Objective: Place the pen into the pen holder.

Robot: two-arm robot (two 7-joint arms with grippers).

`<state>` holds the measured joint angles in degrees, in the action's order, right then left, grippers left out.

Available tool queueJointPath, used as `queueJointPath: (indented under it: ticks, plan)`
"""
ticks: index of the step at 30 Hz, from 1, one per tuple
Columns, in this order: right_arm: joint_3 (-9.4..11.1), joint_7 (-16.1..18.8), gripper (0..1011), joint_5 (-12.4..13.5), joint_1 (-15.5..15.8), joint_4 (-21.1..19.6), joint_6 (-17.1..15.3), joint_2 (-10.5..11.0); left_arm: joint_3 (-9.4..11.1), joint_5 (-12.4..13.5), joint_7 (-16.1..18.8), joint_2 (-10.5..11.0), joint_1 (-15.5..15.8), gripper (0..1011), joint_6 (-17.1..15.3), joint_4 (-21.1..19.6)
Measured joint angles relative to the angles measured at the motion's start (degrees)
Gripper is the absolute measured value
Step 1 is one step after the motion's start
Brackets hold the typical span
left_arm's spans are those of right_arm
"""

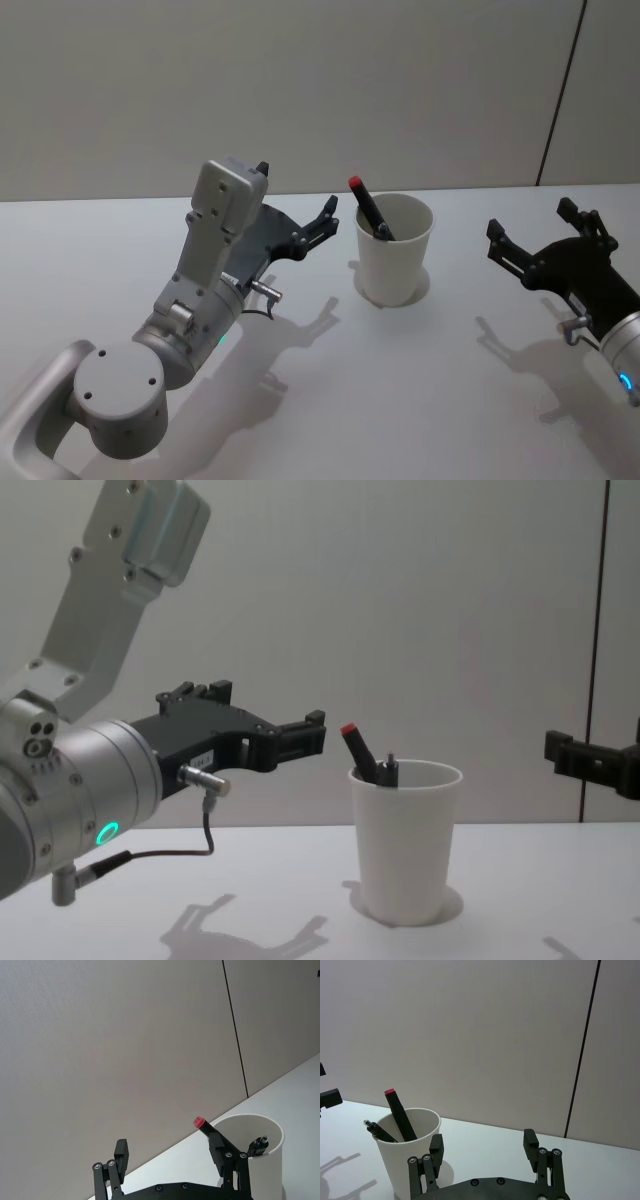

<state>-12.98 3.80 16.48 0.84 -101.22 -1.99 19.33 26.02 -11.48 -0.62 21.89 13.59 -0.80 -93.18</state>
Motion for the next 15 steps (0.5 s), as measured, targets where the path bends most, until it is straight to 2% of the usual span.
queueJointPath:
  ticks: [15]
  plan:
    - [0.04, 0.03, 1002, 0.0, 0.0, -0.01, 0.01, 0.0, 0.0, 0.0, 0.0, 0.0, 0.0, 1001, 0.0, 0.0]
